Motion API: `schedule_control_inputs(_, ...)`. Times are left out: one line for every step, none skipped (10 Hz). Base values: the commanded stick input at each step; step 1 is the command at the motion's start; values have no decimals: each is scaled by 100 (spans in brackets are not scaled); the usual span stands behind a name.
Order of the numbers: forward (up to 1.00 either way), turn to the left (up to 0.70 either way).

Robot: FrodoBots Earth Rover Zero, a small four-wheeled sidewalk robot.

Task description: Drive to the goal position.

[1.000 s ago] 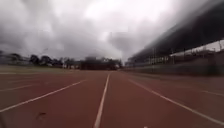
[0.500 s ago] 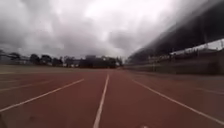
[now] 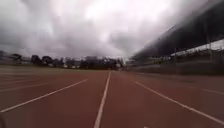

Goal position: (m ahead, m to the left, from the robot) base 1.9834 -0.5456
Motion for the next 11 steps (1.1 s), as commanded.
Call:
schedule_control_inputs(70,0)
schedule_control_inputs(70,0)
schedule_control_inputs(70,0)
schedule_control_inputs(70,0)
schedule_control_inputs(70,0)
schedule_control_inputs(70,0)
schedule_control_inputs(70,0)
schedule_control_inputs(70,0)
schedule_control_inputs(70,0)
schedule_control_inputs(70,0)
schedule_control_inputs(70,0)
